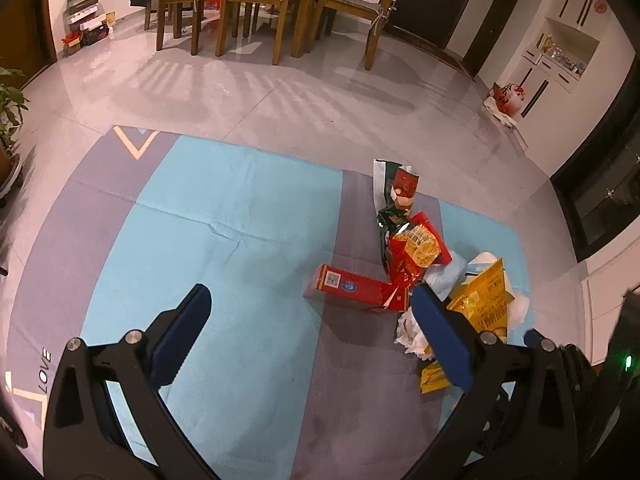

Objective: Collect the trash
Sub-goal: 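Grasp the yellow potato chip bag with the right gripper while the left gripper grasps the red box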

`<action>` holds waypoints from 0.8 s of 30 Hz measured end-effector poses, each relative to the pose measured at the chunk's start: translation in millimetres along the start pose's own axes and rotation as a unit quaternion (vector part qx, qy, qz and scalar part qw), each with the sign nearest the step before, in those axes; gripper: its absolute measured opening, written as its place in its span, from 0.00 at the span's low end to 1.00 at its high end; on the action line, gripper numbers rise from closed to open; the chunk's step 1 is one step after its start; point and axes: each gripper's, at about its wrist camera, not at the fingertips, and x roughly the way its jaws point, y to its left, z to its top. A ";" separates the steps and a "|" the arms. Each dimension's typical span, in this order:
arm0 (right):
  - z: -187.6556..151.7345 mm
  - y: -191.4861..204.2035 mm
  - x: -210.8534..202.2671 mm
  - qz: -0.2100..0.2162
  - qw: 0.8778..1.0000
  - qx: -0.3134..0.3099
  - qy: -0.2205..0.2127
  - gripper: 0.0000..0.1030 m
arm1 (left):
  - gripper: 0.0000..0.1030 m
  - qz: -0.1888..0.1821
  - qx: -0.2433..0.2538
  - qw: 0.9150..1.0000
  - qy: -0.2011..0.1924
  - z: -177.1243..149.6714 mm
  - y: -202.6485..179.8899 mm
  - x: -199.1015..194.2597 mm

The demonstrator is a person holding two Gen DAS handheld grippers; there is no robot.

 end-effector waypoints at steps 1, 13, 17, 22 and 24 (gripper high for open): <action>6.7 -0.3 4.7 0.003 1.000 -0.002 0.008 0.96 | 0.97 0.002 -0.001 1.000 0.000 1.4 0.3 2.2; 20.6 0.1 44.6 0.008 0.998 -0.017 0.059 0.96 | 0.97 -0.022 -0.038 0.998 0.048 6.1 2.3 39.9; 16.4 -0.4 46.9 0.002 0.998 -0.026 0.065 0.82 | 0.97 -0.024 -0.046 0.996 0.069 3.4 1.7 54.3; 13.0 -6.2 41.6 0.028 0.996 -0.033 0.073 0.56 | 0.97 -0.032 -0.067 0.994 0.075 8.9 -2.1 64.9; 12.4 -5.4 34.3 0.035 0.996 -0.040 0.071 0.39 | 0.97 -0.036 -0.073 0.994 0.075 12.0 -3.8 69.8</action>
